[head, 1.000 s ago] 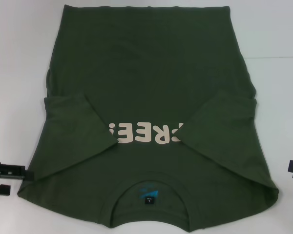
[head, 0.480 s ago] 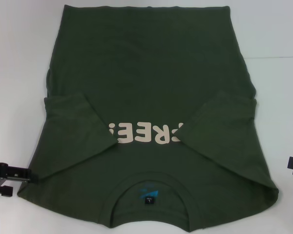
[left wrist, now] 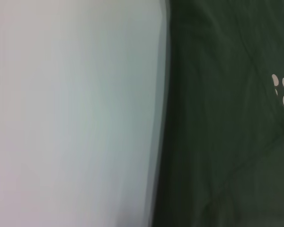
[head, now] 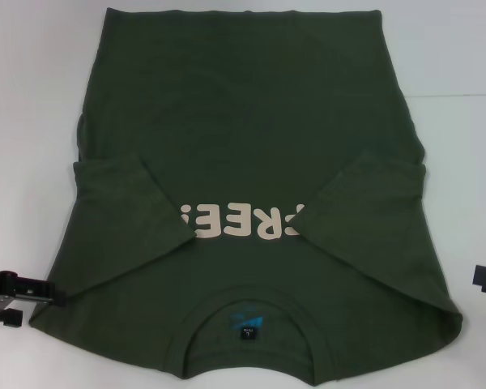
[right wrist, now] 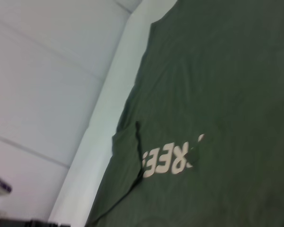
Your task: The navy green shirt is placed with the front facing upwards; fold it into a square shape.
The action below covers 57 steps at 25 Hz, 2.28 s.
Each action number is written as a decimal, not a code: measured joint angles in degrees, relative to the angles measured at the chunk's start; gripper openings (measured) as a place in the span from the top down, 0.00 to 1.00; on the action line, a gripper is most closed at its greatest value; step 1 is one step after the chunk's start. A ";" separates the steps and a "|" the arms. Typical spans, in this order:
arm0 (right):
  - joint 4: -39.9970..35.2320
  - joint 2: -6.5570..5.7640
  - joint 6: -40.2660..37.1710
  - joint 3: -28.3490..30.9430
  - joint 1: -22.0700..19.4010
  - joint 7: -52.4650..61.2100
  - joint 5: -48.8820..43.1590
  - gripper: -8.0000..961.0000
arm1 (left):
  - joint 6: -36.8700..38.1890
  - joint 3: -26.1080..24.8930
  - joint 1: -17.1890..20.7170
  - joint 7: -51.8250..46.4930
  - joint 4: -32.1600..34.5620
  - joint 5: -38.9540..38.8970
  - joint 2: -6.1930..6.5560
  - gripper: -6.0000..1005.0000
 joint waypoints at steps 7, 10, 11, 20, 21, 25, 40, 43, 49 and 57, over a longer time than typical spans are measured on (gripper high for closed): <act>-0.67 -0.02 -4.68 0.39 0.39 -17.40 -1.01 0.08 | -0.14 0.46 -0.15 -0.04 -0.04 -0.01 -0.08 0.07; -1.55 -0.29 -7.31 0.56 0.37 -25.33 -0.99 0.08 | -0.15 0.45 -0.24 -0.05 -0.04 -0.10 -0.07 0.07; -1.91 -0.26 -7.71 0.65 0.33 -26.53 -0.93 0.08 | -0.15 0.45 -0.24 -0.05 -0.04 -0.12 -0.07 0.07; -2.99 0.66 -8.02 0.85 0.30 -31.35 -1.06 0.08 | -0.13 0.42 -0.12 -0.07 -0.04 0.00 -0.06 0.07; -2.99 0.73 -8.02 0.77 0.30 -31.79 -1.07 0.08 | -0.13 0.42 -0.08 -0.07 -0.11 0.01 -0.06 0.07; -2.99 0.98 -8.02 0.60 0.32 -33.70 -1.15 0.08 | -0.24 0.42 -0.07 -0.07 -0.67 0.04 -0.06 0.07; -2.99 3.51 -4.82 0.00 0.21 -42.15 -4.97 0.08 | -1.11 0.54 -0.11 0.20 -0.91 0.06 -0.24 0.07; -2.99 3.54 -4.95 0.14 0.30 -42.18 -5.03 0.08 | -1.13 0.93 -0.11 0.26 -1.25 0.05 -0.28 0.07; -2.99 3.60 -5.00 -0.04 0.32 -42.69 -5.04 0.08 | -1.21 1.04 -0.15 0.26 -1.37 0.05 -0.32 0.07; -2.99 3.72 -5.10 -0.07 0.33 -42.73 -5.04 0.08 | -2.40 2.06 -0.05 -0.04 -1.44 0.11 -0.64 0.07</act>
